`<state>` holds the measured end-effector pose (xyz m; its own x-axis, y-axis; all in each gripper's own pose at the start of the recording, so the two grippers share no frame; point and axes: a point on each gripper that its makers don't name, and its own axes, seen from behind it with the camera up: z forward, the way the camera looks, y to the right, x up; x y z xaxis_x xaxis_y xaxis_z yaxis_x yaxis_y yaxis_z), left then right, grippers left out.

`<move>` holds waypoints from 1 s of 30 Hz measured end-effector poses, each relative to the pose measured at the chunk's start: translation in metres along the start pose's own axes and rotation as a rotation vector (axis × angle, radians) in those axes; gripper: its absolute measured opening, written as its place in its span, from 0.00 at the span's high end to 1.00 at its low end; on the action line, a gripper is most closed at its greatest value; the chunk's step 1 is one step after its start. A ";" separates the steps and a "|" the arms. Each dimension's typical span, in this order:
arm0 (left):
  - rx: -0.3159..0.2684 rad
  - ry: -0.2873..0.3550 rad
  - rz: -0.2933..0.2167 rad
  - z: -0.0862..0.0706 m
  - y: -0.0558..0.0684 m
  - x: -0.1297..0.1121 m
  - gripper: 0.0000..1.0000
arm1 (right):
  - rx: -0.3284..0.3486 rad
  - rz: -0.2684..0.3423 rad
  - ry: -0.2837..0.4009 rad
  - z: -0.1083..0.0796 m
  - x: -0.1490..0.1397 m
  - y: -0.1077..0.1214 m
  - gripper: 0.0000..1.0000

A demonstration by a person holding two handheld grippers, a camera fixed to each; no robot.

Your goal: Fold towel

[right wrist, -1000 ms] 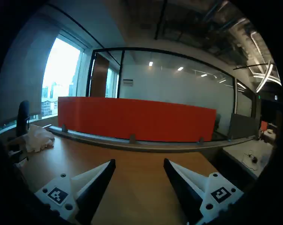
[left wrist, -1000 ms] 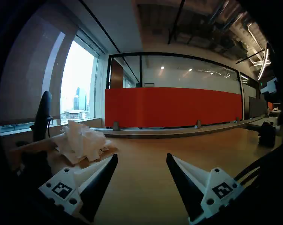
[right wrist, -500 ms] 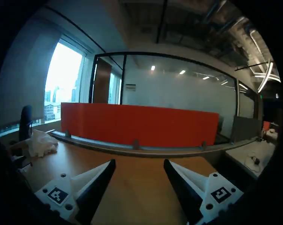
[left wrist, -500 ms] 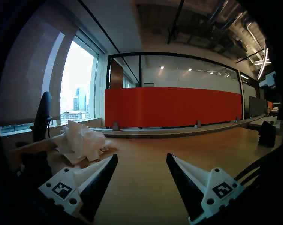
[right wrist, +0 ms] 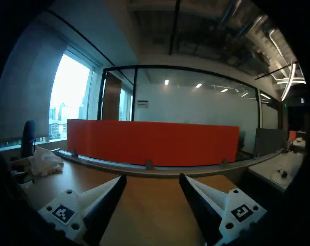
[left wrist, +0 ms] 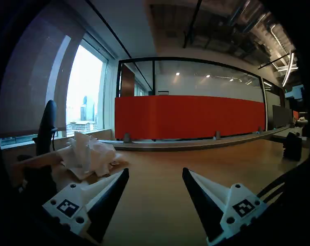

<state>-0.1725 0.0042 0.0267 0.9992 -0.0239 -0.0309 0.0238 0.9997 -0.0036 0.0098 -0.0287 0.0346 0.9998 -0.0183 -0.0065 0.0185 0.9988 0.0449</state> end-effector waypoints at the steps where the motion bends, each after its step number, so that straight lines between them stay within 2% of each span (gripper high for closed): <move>1: 0.000 0.000 0.000 0.000 0.000 0.000 0.03 | -0.005 0.003 0.003 0.000 -0.004 0.002 0.00; 9: 0.000 0.000 0.000 0.000 0.000 0.000 0.03 | -0.055 0.021 0.005 -0.006 -0.049 0.021 0.00; 15: 0.000 0.000 0.000 -0.001 -0.001 0.001 0.03 | -0.067 0.036 0.007 -0.009 -0.080 0.029 0.00; 30: 0.000 -0.001 0.000 -0.001 -0.001 0.002 0.03 | -0.066 0.058 0.022 -0.014 -0.127 0.039 0.00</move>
<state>-0.1702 0.0033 0.0254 0.9993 -0.0235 -0.0302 0.0234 0.9997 -0.0036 -0.1169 0.0129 0.0229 0.9988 0.0400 -0.0275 -0.0405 0.9990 -0.0200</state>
